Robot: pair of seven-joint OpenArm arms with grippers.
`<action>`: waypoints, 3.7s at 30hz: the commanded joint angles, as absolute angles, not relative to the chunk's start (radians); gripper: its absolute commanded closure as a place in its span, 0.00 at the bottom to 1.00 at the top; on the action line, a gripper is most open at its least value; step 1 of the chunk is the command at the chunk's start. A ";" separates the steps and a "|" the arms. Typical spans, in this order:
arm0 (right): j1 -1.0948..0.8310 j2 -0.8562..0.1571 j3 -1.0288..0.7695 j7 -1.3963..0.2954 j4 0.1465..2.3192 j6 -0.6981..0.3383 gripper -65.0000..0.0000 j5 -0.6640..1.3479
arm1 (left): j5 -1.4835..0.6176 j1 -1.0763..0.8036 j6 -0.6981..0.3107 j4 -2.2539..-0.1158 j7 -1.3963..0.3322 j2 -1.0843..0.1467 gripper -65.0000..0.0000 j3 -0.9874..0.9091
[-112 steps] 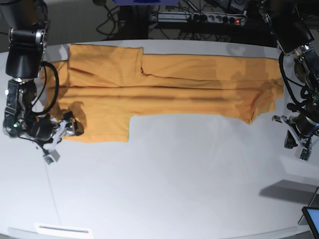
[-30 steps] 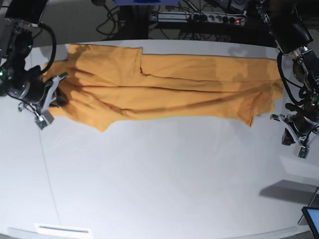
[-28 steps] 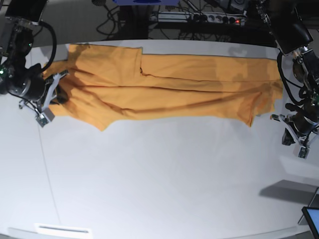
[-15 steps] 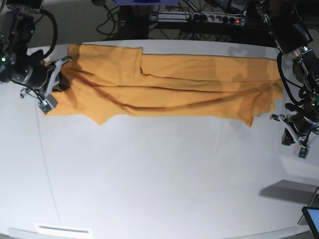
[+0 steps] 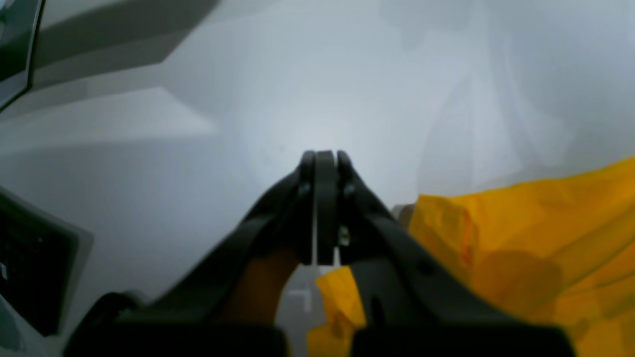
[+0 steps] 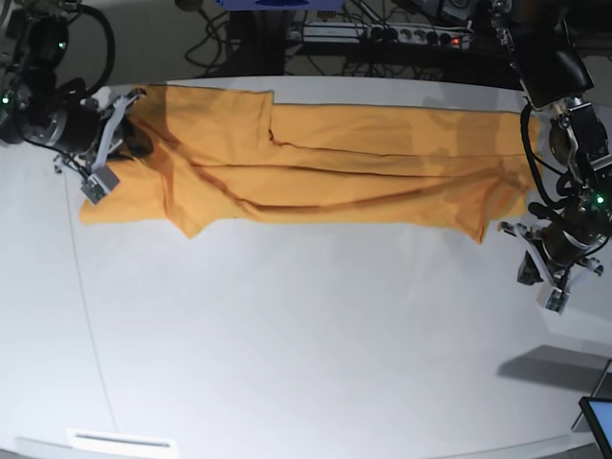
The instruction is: Fold the T-shirt properly
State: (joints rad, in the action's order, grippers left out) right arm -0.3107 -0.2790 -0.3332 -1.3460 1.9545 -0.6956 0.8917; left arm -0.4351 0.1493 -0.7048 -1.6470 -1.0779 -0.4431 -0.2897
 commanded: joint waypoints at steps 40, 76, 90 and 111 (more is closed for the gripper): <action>-0.464 -0.317 -0.248 -1.325 1.940 -0.698 1.00 1.345 | -0.443 0.171 -0.698 -1.572 -0.986 -0.463 1.00 -0.294; -0.298 -0.318 -0.309 -1.299 1.900 -0.698 0.42 1.201 | -0.444 0.194 -0.698 -1.572 -0.984 -0.466 1.00 -0.298; -0.196 -0.249 -0.194 -1.299 1.902 -0.698 1.00 0.923 | -0.444 0.220 -0.698 -1.587 -0.987 -0.478 0.89 -0.294; -0.007 -0.257 -0.157 -1.297 1.719 -0.698 1.00 0.917 | -0.444 0.213 -0.698 -1.587 -0.989 -0.490 0.65 -0.295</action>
